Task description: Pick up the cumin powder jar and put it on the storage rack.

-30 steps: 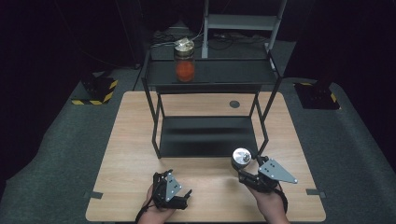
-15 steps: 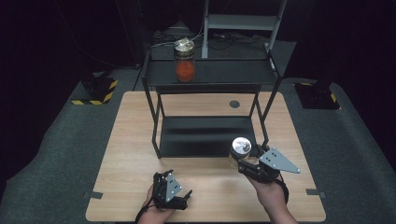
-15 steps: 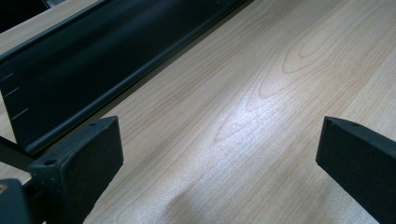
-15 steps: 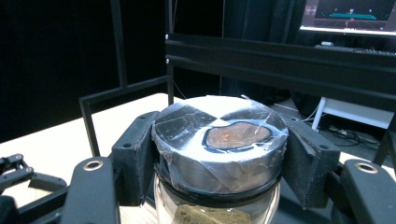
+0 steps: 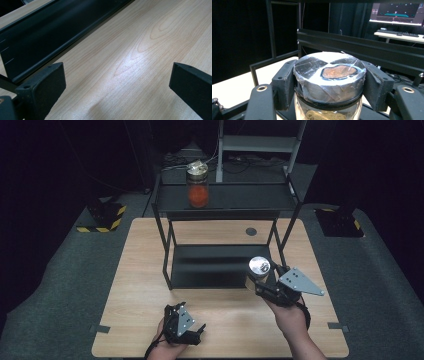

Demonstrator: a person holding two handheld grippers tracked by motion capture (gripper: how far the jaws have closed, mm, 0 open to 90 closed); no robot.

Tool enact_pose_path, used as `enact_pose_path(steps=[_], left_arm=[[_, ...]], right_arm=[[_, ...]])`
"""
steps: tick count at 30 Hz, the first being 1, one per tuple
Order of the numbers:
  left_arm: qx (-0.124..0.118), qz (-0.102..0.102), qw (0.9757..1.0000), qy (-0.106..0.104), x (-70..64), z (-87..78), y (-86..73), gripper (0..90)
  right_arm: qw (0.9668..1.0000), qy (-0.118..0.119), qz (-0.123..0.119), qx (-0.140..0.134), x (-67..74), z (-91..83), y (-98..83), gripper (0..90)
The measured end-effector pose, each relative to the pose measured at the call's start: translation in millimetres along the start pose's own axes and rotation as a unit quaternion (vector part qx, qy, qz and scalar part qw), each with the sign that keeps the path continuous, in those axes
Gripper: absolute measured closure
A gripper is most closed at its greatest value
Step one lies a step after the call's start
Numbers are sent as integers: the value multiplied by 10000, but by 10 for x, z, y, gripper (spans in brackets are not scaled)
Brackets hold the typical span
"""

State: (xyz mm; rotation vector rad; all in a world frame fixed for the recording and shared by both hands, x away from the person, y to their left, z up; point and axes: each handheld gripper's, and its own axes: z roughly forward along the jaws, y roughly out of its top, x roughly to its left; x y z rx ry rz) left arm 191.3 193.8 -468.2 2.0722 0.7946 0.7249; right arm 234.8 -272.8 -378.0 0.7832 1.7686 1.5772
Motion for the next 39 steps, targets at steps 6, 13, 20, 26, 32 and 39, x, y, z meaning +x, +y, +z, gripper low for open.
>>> enact_pose_path(steps=[6,13,20,26,32,39], left_arm=[[-4,-9,10000,-10,3,-1,-2,10],[-6,-8,10000,-17,5,-1,-2,10],[-3,-4,10000,-13,3,-1,-2,10],[-4,-6,10000,-22,7,-1,-2,10],[-18,-30,10000,-25,11,-2,-7,10],[-24,-26,10000,-27,15,-4,-9,10]], right_arm=[[10000,-28,-33,-39,-32,28,97,343],[9999,-53,-54,-106,-65,59,194,343],[9998,-81,-84,-168,-118,105,317,343],[9997,-99,-55,-216,-156,129,401,343],[9994,-161,-80,-290,-177,157,487,343],[9990,-200,-69,-385,-208,184,581,344]])
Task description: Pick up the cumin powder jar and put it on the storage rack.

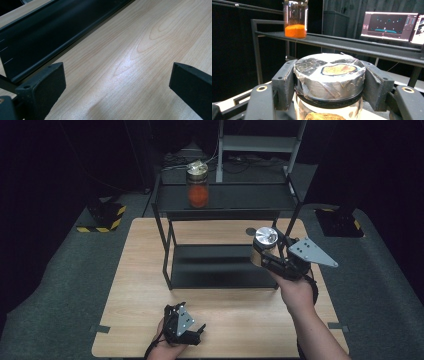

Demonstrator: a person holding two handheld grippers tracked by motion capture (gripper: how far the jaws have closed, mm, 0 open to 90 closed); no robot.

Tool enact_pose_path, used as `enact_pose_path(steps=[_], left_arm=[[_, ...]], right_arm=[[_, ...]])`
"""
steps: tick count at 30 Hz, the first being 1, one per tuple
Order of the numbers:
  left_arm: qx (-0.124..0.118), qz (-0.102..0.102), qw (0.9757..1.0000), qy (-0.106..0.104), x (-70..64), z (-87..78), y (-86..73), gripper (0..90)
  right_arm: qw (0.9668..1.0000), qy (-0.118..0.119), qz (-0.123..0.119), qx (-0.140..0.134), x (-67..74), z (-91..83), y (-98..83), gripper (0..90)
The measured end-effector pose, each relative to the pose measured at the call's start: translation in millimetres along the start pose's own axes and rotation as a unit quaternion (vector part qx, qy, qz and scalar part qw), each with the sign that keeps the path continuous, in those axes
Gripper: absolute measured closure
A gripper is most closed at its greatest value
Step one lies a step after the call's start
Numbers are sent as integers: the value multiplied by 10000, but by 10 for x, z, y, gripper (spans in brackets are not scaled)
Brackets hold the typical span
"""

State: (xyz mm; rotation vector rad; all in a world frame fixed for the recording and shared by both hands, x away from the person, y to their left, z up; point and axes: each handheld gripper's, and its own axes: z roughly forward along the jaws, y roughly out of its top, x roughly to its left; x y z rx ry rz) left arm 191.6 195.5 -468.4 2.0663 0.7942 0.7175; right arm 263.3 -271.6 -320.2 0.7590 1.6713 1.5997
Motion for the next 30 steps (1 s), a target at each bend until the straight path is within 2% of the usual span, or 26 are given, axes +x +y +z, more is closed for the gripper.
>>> enact_pose_path(steps=[14,30], left_arm=[[-38,-57,10000,-16,6,0,-14,10],[-35,-77,10000,-27,17,-5,-14,10]], right_arm=[[9996,-120,-107,-235,-43,59,254,343],[9989,-254,-7,-406,-107,187,492,344]])
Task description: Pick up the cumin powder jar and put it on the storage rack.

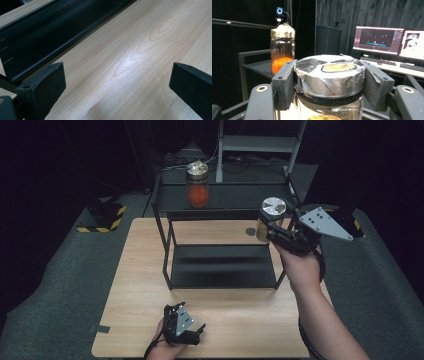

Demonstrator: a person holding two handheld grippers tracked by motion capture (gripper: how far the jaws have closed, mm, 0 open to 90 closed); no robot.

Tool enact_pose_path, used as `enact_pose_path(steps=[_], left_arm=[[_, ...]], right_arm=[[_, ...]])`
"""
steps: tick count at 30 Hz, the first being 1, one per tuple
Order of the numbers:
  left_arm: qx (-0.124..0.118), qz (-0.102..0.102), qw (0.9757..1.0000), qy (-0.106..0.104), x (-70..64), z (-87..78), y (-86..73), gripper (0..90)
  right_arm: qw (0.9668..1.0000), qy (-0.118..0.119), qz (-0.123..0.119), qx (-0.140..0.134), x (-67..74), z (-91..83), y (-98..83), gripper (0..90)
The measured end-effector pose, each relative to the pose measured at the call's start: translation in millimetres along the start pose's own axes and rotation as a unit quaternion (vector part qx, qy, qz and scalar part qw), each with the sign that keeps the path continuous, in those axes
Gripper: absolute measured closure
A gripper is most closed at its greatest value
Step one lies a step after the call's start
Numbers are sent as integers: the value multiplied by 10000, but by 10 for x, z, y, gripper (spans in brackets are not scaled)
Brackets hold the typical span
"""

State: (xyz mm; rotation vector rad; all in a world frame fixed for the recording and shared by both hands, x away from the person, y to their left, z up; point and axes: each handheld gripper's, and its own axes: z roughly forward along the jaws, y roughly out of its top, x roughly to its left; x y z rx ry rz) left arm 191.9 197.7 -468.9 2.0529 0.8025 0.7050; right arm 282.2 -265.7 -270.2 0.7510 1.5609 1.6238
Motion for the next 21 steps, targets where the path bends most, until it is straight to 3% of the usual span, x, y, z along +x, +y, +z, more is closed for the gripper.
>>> enact_pose_path(steps=[6,21], left_arm=[[3,-6,10000,-13,6,-4,-1,10],[-3,-22,10000,-27,9,-8,-4,10]], right_arm=[[9999,-42,117,-47,-28,88,61,344],[9998,-104,46,-146,-13,331,264,343]])
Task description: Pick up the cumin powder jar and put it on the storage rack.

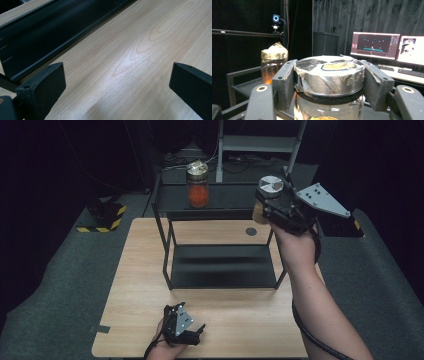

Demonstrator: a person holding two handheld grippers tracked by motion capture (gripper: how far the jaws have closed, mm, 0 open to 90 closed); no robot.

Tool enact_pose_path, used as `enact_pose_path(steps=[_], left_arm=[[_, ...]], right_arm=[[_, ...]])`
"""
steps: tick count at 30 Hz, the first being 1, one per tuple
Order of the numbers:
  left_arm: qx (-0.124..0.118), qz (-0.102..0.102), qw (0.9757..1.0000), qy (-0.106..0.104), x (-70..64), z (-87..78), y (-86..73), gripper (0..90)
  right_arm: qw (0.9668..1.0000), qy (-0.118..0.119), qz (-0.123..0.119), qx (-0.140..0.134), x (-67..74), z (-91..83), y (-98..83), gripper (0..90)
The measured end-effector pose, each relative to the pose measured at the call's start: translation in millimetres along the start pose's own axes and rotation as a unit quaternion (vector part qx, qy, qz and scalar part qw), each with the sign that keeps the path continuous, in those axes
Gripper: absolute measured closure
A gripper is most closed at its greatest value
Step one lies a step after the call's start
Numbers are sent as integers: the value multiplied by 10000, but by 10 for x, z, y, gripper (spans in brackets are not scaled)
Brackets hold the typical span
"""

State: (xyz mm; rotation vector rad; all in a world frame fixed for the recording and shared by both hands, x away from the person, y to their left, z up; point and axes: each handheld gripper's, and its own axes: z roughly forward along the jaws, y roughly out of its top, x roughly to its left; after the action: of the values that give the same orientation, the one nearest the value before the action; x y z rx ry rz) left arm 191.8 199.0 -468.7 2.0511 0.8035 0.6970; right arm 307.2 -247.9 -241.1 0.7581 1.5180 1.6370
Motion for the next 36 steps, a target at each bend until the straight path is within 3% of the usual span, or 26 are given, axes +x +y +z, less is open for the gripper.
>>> enact_pose_path(steps=[36], left_arm=[[-33,-22,10000,-53,18,-11,-15,10]], right_arm=[[9994,-324,-9,135,24,621,4,343]])
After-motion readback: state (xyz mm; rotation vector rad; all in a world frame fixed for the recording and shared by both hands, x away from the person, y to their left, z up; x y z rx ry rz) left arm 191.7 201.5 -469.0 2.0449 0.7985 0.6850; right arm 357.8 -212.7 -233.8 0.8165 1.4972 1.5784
